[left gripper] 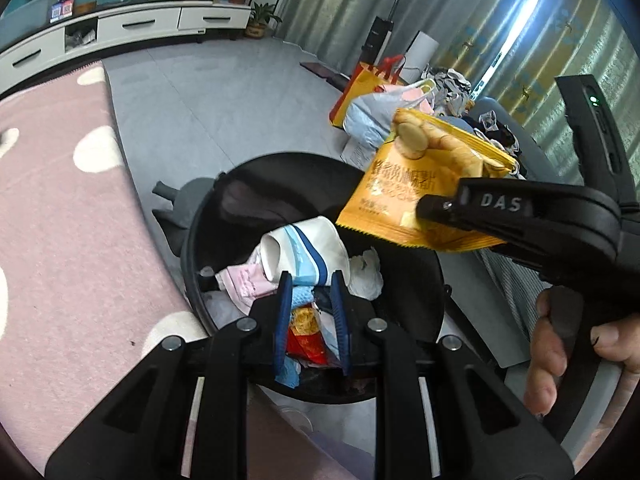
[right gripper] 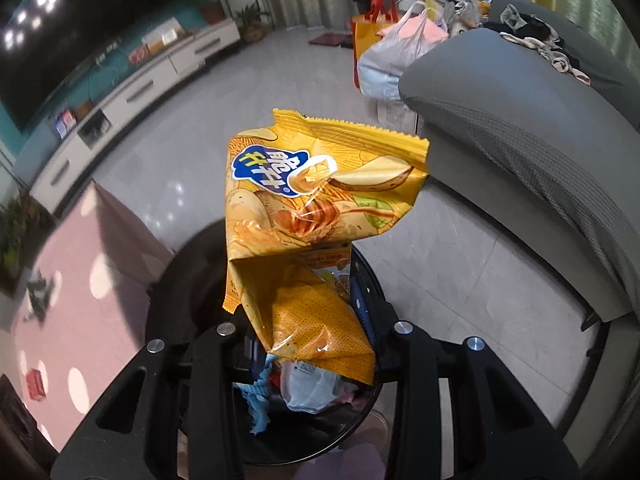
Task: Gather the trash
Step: 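Carry the paper cup and yellow chip bag over the black bin, then open both grippers to drop the cup and chip bag into the bin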
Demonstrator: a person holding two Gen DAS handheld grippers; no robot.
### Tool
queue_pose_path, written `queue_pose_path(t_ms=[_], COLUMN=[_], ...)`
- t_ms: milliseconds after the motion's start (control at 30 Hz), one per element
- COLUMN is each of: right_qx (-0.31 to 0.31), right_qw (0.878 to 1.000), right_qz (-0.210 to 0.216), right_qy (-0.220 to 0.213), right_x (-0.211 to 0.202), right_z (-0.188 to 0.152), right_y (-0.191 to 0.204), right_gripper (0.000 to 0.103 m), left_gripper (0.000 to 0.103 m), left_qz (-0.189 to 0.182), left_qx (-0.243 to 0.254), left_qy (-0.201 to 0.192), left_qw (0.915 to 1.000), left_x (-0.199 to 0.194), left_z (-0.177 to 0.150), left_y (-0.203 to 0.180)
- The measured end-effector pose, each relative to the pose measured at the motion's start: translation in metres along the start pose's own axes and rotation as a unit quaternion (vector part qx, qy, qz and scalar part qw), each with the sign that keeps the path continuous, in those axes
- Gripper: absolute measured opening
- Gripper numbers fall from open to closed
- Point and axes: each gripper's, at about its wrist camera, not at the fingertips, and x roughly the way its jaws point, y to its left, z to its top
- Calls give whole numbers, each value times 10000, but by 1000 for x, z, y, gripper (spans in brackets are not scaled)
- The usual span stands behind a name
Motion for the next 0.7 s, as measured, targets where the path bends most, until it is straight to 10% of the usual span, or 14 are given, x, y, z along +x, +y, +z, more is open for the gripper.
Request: queue_pose_path(t_ms=[467, 700], right_qx=[-416, -561], right_qw=[9955, 9934], right_qz=[-450, -619], right_qy=[720, 787], right_x=[32, 34], right_z=[-7, -7], right_y=[15, 21], right_gripper=[39, 58], left_gripper=[21, 45], left_qz=[-165, -193], left_qx=[-252, -302], left_qy=[136, 55], left_qw=[9995, 9993], left_x=[0, -14], left_z=[-1, 0], left_y=[10, 14])
